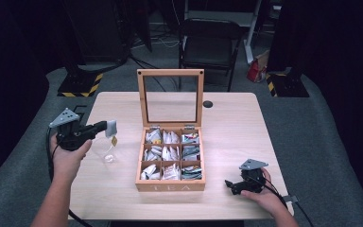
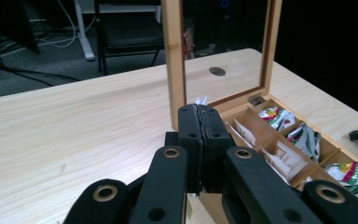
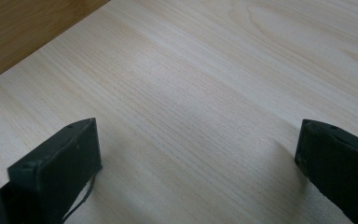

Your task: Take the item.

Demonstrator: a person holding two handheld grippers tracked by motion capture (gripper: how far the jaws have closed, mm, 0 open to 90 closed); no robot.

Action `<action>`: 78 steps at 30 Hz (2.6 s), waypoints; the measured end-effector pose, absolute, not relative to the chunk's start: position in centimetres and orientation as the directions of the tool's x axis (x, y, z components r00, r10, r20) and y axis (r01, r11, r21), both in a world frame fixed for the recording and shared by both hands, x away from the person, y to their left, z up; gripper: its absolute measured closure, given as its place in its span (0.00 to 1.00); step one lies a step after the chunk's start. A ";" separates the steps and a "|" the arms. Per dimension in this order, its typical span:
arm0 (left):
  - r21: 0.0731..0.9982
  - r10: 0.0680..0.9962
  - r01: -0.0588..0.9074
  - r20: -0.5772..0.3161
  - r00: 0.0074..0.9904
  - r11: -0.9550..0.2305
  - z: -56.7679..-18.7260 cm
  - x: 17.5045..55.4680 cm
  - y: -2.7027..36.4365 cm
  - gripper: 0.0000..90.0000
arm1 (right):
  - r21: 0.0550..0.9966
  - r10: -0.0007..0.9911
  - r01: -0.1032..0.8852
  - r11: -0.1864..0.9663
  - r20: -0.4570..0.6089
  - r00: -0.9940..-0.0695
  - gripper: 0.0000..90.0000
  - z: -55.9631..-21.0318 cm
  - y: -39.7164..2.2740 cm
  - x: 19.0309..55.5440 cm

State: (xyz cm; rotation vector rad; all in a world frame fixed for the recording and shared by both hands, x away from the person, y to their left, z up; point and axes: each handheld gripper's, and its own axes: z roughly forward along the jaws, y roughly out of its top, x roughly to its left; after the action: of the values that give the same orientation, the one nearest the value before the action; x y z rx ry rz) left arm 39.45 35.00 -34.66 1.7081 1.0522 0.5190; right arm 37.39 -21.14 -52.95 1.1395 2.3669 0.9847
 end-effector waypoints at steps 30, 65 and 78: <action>0.902 0.893 0.426 -0.140 0.429 -0.063 -35.9 40.0 38.3 0.99 | 0.710 0.781 0.551 0.440 0.001 -0.624 0.00 -52.9 -21.1 37.4; 0.871 0.906 0.488 -0.159 0.392 -0.058 -41.6 39.9 38.6 0.99 | 0.710 0.781 0.551 0.439 0.001 -0.624 0.00 -52.9 -21.1 37.4; 0.860 0.911 0.507 -0.167 0.378 -0.052 -43.1 39.7 38.6 0.99 | 0.710 0.782 0.550 0.439 -0.001 -0.624 0.00 -53.0 -21.1 37.4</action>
State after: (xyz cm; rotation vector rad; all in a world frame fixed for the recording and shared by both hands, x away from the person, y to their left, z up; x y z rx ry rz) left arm 39.67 38.58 -43.11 1.7021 1.2625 0.5412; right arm 37.40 -21.14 -52.95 1.1391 2.3669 0.9858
